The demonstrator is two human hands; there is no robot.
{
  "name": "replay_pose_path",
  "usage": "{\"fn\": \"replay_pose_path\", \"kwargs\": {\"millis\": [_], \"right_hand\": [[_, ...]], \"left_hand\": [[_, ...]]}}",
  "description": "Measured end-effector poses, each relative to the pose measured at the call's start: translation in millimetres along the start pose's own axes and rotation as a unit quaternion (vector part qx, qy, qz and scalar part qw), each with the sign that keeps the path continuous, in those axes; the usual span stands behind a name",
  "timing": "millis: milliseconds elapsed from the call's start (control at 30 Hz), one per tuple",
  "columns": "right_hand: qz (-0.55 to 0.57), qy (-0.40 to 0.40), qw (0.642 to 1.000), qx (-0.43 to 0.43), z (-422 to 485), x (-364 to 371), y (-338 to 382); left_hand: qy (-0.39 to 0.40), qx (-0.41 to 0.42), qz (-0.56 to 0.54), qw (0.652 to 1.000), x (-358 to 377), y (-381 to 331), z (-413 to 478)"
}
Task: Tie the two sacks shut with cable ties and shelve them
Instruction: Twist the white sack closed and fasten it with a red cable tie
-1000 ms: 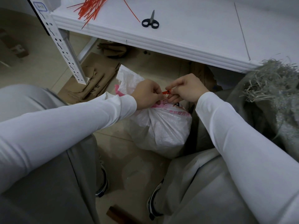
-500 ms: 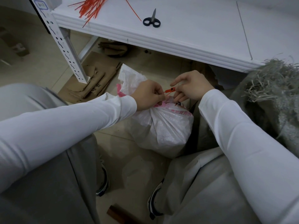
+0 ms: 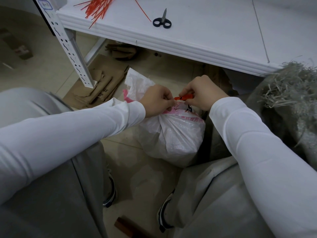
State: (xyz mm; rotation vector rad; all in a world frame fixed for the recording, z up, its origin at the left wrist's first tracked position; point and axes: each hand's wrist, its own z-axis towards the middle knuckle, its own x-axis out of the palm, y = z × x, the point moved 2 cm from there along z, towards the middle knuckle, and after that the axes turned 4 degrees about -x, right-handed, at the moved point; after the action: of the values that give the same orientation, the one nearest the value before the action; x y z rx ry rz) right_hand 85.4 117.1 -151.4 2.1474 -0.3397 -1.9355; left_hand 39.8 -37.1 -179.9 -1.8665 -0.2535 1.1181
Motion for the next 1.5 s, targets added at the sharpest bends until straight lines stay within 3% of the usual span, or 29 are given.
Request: {"fn": "replay_pose_path", "kwargs": {"millis": [167,367,467,1500], "right_hand": [[0.009,-0.018,0.999,0.034,2,2,-2],[0.195,0.005,0.974,0.119,-4,2,-3],[0.232,0.008,0.963,0.135,-4,2,-2],[0.259,0.025,0.958,0.121,-2,7,7]], "left_hand": [[0.004,0.003,0.002,1.0,0,-1,-1],[0.003,0.005,0.002,1.0,1,-1,0],[0.001,0.0,0.003,1.0,1,-1,0],[-0.013,-0.022,0.023,0.999,2,2,2]]}}
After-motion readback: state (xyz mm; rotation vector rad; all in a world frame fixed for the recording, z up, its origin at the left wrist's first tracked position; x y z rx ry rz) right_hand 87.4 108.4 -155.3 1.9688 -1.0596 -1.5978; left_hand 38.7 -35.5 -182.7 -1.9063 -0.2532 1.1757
